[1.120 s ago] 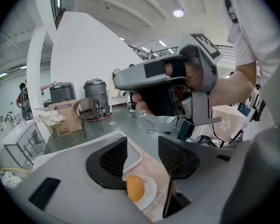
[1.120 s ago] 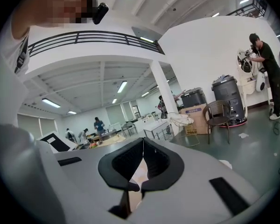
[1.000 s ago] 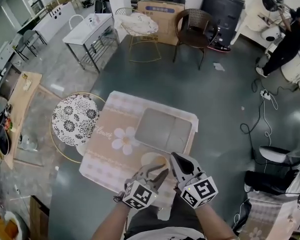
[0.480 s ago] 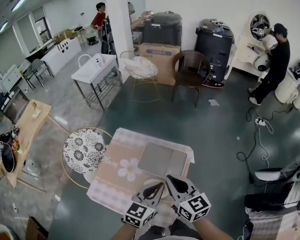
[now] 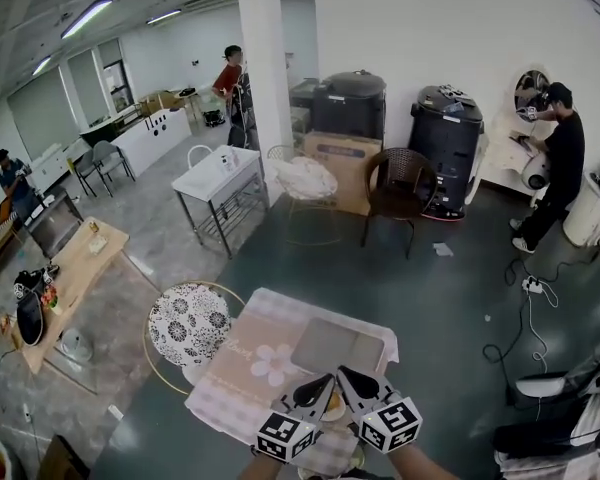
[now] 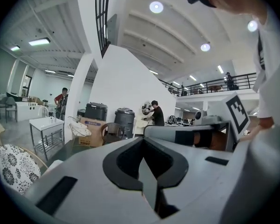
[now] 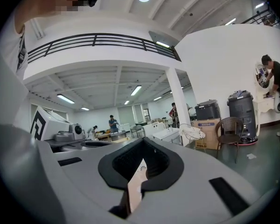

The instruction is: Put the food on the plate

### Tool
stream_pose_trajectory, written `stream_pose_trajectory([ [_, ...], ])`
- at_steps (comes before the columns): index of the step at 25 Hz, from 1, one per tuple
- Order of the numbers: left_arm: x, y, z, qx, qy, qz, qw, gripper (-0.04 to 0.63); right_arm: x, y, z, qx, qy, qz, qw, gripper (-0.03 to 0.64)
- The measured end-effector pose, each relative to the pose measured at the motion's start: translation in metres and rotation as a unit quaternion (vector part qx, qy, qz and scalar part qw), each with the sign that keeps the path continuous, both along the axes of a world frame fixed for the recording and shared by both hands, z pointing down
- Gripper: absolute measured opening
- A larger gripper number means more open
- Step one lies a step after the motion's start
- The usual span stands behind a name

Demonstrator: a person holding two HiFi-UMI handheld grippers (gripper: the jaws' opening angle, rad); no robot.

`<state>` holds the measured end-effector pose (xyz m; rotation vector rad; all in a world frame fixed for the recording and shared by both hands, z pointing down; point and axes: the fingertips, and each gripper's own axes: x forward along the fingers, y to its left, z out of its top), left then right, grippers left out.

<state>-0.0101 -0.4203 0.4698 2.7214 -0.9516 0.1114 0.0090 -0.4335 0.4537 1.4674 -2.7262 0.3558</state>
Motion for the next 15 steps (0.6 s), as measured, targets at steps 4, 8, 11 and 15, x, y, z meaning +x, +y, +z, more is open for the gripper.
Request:
stream_pose_trajectory([
  [4, 0.0008, -0.0018, -0.0036, -0.001, -0.001, -0.011, 0.9999, 0.006, -0.0010, -0.0020, -0.0024, 0.002, -0.001, -0.012, 1.000, 0.014],
  [8, -0.0021, -0.0020, -0.0027, -0.003, 0.004, -0.019, 0.9998, 0.006, -0.0016, -0.0021, 0.0001, 0.001, -0.001, -0.018, 1.000, 0.014],
  [11, -0.0035, -0.0023, -0.0046, 0.000, 0.007, -0.022, 0.9997, 0.006, -0.0006, -0.0018, -0.0009, 0.005, 0.001, -0.019, 1.000, 0.014],
  [15, -0.0010, 0.0012, -0.0060, 0.003, 0.009, -0.022, 0.9997, 0.006, 0.0033, 0.0013, 0.0001, 0.005, 0.003, -0.019, 1.000, 0.014],
])
